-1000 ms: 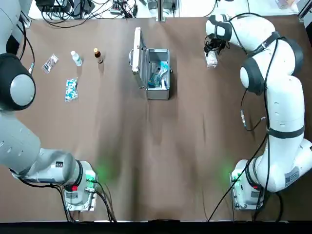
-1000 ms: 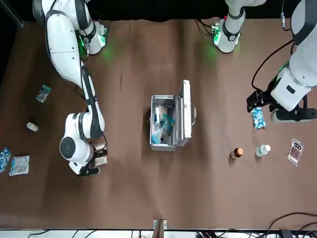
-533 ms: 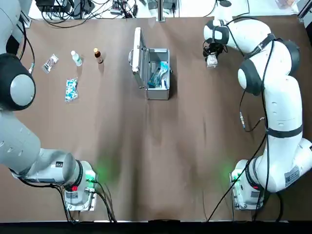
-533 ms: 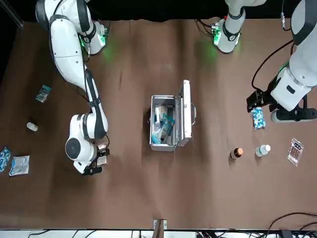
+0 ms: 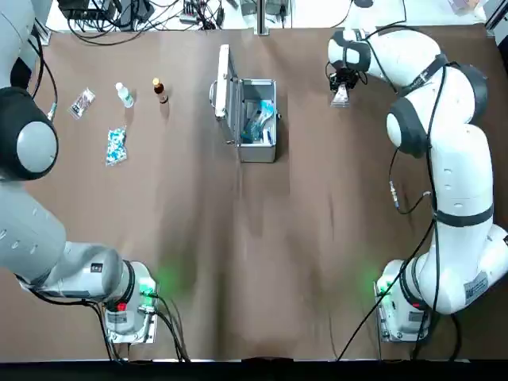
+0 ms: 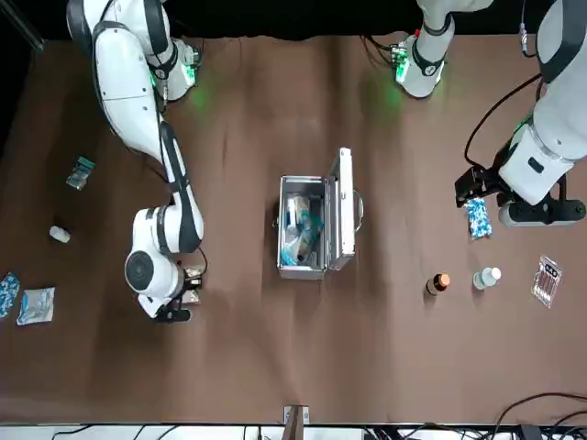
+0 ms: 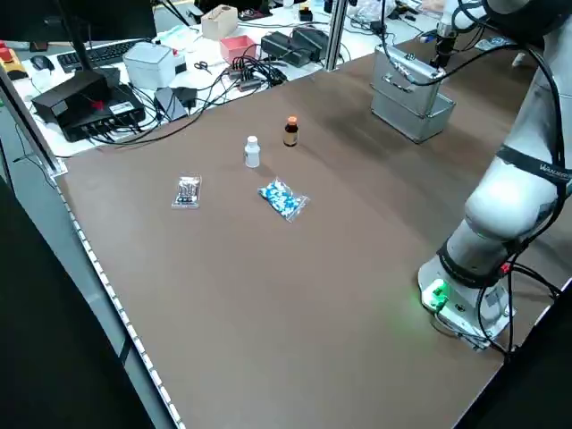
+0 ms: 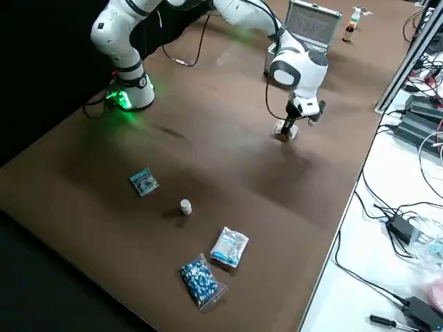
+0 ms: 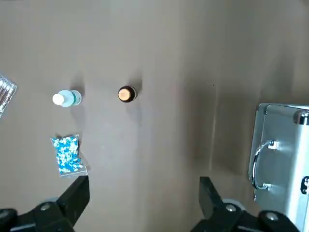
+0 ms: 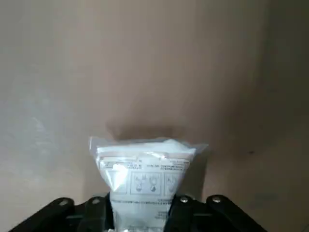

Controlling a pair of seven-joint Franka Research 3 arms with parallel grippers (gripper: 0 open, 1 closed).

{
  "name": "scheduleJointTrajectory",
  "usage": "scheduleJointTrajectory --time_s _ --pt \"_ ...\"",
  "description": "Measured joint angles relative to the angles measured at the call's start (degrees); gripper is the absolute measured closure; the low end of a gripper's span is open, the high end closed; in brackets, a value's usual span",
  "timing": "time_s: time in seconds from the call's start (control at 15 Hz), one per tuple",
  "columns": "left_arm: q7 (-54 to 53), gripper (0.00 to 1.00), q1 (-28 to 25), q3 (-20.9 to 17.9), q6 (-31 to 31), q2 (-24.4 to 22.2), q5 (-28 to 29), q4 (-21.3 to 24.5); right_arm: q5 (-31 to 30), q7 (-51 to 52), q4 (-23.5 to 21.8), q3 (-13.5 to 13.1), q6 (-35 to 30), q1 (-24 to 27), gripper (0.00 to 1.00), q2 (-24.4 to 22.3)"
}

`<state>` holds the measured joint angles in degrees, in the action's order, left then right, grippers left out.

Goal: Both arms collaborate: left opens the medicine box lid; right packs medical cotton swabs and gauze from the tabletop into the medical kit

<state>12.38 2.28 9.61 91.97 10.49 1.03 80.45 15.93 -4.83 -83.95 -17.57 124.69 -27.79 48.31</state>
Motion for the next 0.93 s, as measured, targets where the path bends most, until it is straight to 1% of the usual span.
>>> scheduleJointTrajectory --time_s 0.27,0.47,0.6,0.8,0.93 --pt "0.00 0.00 -0.17 -0.04 -0.49 0.34 0.00 0.21 0.31 -1.65 0.19 -0.10 0.12 -0.44 0.76 0.00" --pt "0.00 0.00 0.04 0.10 -0.62 0.34 0.00 0.30 2.52 -1.70 0.71 -0.12 0.33 -0.36 0.76 -0.01" --pt "0.00 0.00 0.23 0.32 -0.66 0.34 0.00 0.31 3.62 -2.72 1.05 0.02 0.09 -0.91 0.78 -0.08" --pt "0.00 0.00 0.24 0.55 -0.67 0.34 0.00 0.33 3.96 -9.83 2.47 0.25 -2.71 -4.36 0.78 -0.82" --pt "0.00 0.00 0.23 0.55 -0.67 0.34 0.00 0.33 4.09 -15.07 3.57 0.30 -6.16 -7.48 0.78 -2.57"
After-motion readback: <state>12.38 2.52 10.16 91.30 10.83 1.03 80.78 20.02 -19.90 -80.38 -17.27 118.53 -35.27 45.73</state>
